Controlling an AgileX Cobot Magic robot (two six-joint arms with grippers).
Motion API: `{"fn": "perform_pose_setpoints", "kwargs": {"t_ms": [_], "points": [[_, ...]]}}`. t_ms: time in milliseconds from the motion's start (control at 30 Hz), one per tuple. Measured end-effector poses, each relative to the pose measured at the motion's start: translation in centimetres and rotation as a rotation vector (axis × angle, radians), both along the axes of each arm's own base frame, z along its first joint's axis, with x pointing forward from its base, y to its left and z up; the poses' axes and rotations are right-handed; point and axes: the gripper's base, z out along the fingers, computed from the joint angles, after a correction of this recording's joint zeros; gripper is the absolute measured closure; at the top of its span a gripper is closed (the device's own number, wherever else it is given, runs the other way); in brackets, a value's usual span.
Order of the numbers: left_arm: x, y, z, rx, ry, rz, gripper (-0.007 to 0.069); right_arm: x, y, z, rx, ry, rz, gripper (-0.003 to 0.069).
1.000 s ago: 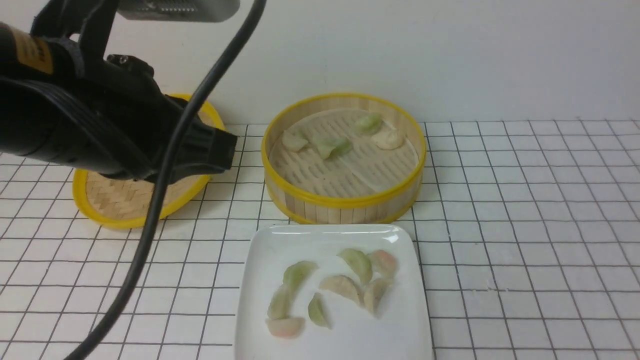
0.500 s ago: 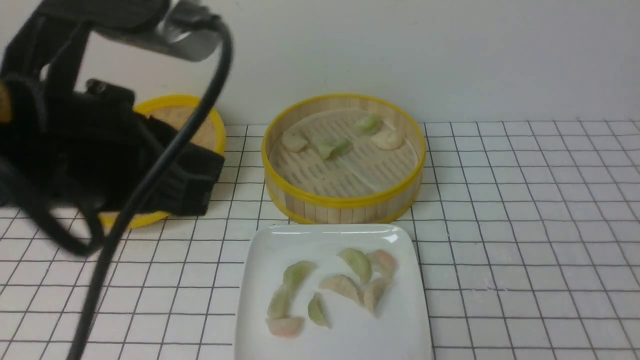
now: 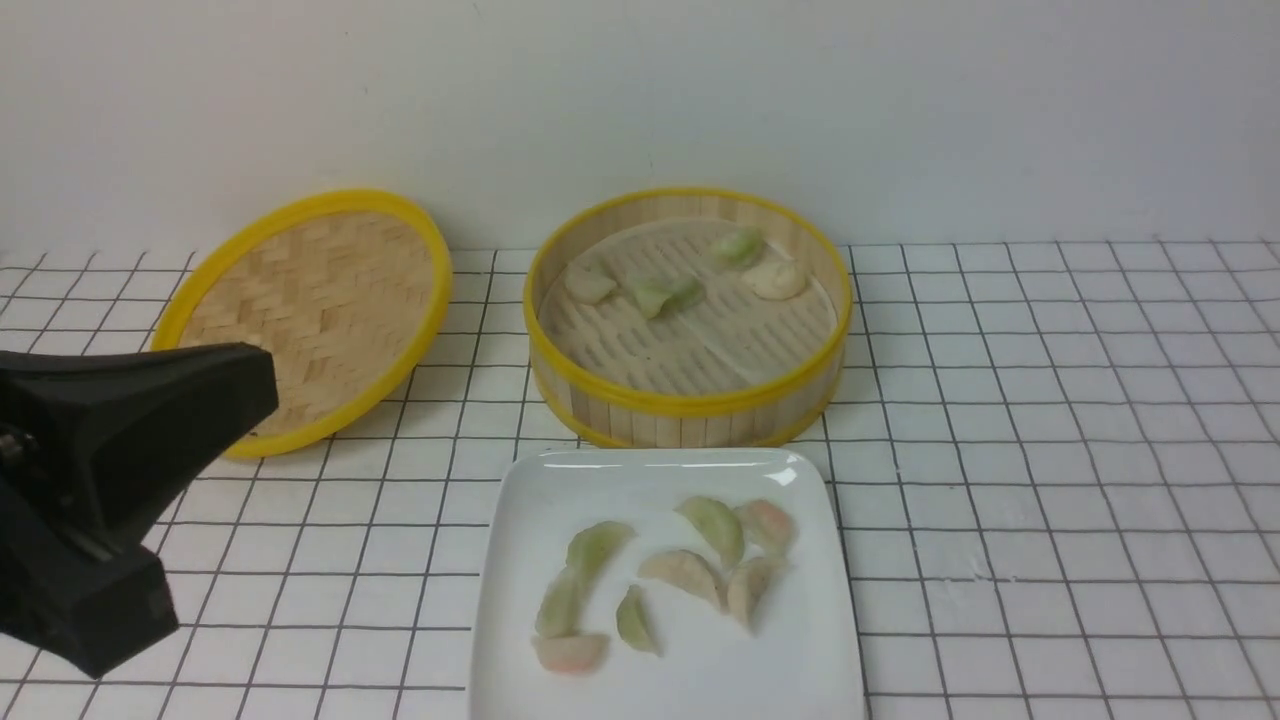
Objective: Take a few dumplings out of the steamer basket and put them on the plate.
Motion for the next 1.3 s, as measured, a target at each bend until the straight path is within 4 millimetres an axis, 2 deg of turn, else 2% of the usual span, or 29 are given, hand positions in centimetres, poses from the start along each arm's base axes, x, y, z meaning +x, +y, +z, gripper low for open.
{"fn": "perform_pose_setpoints", "kwargs": {"t_ms": [400, 500, 633, 667, 833, 967, 1100, 1300], "points": [[0.0, 0.2, -0.2, 0.082, -0.054, -0.008, 0.0631, 0.0, 0.0, 0.0, 0.001, -0.002, 0.001, 0.0673], [-0.4, 0.6, -0.9, 0.134, -0.086, 0.005, 0.0631, 0.0, 0.0, 0.0, 0.001, -0.002, 0.001, 0.0673], [-1.7, 2.2, -3.7, 0.168, -0.137, 0.087, 0.0631, 0.0, 0.0, 0.0, 0.001, -0.002, 0.001, 0.0673], [-2.2, 3.0, -5.5, 0.172, -0.143, 0.143, 0.0631, 0.0, 0.0, 0.0, 0.001, -0.002, 0.001, 0.0673], [-3.6, 4.9, -11.9, 0.191, -0.117, 0.334, 0.0631, 0.0, 0.0, 0.0, 0.001, -0.002, 0.001, 0.0673], [-4.4, 5.7, -16.1, 0.205, -0.1, 0.441, 0.0631, 0.0, 0.0, 0.0, 0.001, -0.002, 0.001, 0.0673], [-4.6, 5.9, -19.0, 0.219, -0.062, 0.469, 0.0631, 0.0, 0.0, 0.0, 0.001, -0.002, 0.001, 0.0673], [-4.7, 5.9, -19.7, 0.214, -0.006, 0.461, 0.0631, 0.0, 0.0, 0.0, 0.001, -0.003, 0.001, 0.0673]]}}
